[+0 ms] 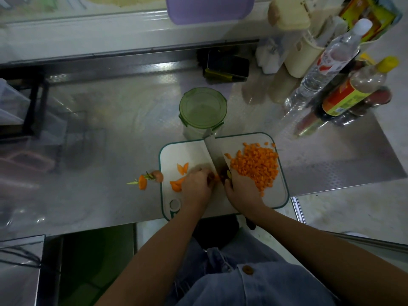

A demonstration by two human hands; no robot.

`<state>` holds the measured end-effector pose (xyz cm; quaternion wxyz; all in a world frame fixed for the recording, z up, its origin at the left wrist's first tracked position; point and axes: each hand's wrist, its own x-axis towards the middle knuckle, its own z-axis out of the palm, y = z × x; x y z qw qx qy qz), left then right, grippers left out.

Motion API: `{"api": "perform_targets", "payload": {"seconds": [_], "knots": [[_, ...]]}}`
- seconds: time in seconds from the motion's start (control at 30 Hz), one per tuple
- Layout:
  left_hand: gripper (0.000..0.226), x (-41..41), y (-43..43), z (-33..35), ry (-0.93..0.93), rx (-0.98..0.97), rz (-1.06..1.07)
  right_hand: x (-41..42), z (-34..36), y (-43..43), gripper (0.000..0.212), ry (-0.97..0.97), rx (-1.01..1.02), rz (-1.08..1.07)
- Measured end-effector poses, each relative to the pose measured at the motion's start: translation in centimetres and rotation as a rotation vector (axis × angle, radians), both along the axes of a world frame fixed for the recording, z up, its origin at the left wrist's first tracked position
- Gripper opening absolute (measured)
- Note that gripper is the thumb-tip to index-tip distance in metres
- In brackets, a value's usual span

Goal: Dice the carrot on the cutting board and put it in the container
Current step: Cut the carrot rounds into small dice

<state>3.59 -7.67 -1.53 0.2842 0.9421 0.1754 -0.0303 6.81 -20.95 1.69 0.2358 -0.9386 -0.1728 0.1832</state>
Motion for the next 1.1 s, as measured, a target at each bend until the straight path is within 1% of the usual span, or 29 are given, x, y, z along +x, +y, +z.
{"api": "perform_targets", "payload": {"seconds": [0.17,0.33,0.53,0.67,0.8,0.9,1.03,1.1], "knots": [[0.008,0.2,0.2,-0.1,0.031,-0.019,0.009,-0.6,0.4,-0.4,0.015,-0.002,-0.014,0.061],[0.012,0.2,0.2,-0.3,0.048,-0.044,0.016,-1.0,-0.2,-0.4,0.013,0.009,-0.052,0.058],[0.013,0.3,0.0,-0.3,0.037,-0.058,0.032,-0.9,-1.0,0.1,0.018,0.022,-0.023,0.053],[0.011,0.2,0.0,-0.3,0.041,-0.028,0.043,-0.8,-1.4,0.1,0.017,0.019,-0.027,0.064],[0.011,0.5,0.0,0.1,0.092,0.041,0.021,-0.4,-1.3,0.0,0.025,0.028,-0.002,0.042],[0.01,0.6,0.2,0.4,0.134,0.065,0.01,0.0,-1.2,0.3,0.027,0.015,-0.025,0.067],[0.017,0.3,0.2,0.8,0.109,0.043,-0.019,0.3,-1.1,-0.6,0.034,0.007,0.052,0.003],[0.016,-0.2,0.6,0.9,0.044,0.079,-0.029,0.2,-1.1,-1.3,0.025,0.004,0.068,-0.01]]}}
